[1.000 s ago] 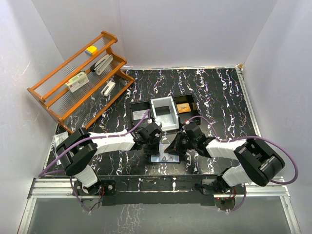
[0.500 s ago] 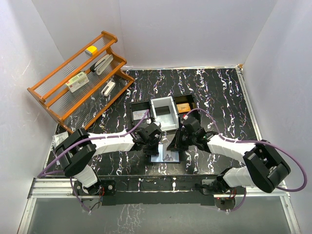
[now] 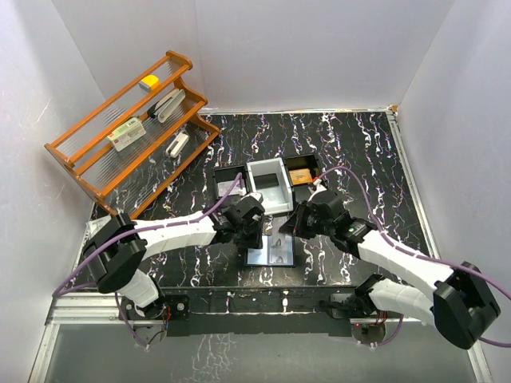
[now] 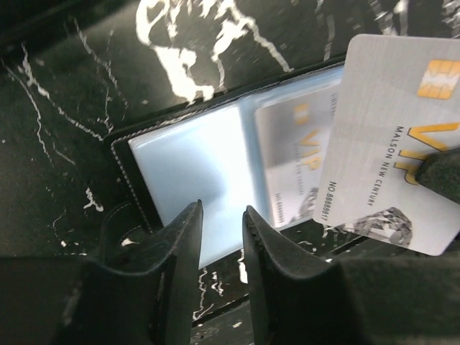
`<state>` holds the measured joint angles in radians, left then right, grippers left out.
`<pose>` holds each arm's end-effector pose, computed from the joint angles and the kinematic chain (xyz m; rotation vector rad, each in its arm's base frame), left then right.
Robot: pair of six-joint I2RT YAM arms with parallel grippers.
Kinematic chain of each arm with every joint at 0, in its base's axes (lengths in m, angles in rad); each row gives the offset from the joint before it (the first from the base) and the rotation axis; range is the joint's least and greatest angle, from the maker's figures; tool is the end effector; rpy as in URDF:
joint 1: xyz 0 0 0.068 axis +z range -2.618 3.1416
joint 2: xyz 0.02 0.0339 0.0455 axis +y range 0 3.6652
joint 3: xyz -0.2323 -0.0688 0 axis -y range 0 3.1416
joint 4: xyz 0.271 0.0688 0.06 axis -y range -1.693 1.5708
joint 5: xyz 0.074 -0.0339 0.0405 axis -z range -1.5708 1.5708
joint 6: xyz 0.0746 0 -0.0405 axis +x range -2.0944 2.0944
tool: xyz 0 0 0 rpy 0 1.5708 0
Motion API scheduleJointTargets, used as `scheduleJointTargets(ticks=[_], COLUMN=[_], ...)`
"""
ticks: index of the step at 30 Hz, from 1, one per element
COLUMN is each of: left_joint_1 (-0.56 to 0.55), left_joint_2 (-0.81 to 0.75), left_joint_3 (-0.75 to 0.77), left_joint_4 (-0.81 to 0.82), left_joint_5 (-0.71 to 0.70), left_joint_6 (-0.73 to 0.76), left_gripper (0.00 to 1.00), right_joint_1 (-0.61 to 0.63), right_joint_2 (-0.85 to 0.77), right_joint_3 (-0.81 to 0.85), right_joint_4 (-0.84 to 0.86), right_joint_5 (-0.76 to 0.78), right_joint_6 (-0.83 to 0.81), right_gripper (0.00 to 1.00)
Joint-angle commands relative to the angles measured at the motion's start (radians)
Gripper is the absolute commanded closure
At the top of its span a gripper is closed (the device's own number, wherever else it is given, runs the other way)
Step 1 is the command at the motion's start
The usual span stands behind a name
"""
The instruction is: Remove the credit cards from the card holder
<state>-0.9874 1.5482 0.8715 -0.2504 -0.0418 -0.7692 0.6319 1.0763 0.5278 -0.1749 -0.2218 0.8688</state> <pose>0.1969 -0.2927 0.1040 0.2678 2.6134 -0.6391 0.2181 0.1800 0.1307 0.1702 2.4897 0.9695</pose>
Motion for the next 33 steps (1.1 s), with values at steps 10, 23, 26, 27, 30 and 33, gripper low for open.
scheduleJointTargets(ticks=[10,23,26,27,30,33], left_joint_1=[0.022,0.302,0.38,0.409,0.486,0.525], left_joint_2=[-0.293,-0.506,-0.528,-0.535,-0.556,-0.575], left_joint_3=[-0.009,0.034,0.047,0.055,0.073,0.071], left_joint_4=[-0.14,-0.343,-0.368,-0.378,-0.394,-0.395], left_joint_5=[-0.215,-0.228,-0.208,-0.209,-0.221,-0.263], left_joint_6=[0.025,0.122,0.162,0.177,0.225,0.264], left_gripper=[0.51,0.01,0.01,0.01,0.01,0.01], right_joint_1=[-0.003,0.06,0.117,0.147,0.225,0.259], right_joint_2=[-0.219,-0.119,-0.042,-0.015,0.079,0.169], right_joint_3=[0.048,0.256,0.318,0.341,0.418,0.487], right_joint_4=[0.147,0.108,0.106,0.106,0.091,0.081], right_joint_5=[0.069,0.005,0.048,0.074,0.146,0.198], right_joint_6=[-0.343,-0.94,-1.044,-1.088,-1.201,-1.277], right_gripper=[1.0,1.0,1.0,1.0,1.0,1.0])
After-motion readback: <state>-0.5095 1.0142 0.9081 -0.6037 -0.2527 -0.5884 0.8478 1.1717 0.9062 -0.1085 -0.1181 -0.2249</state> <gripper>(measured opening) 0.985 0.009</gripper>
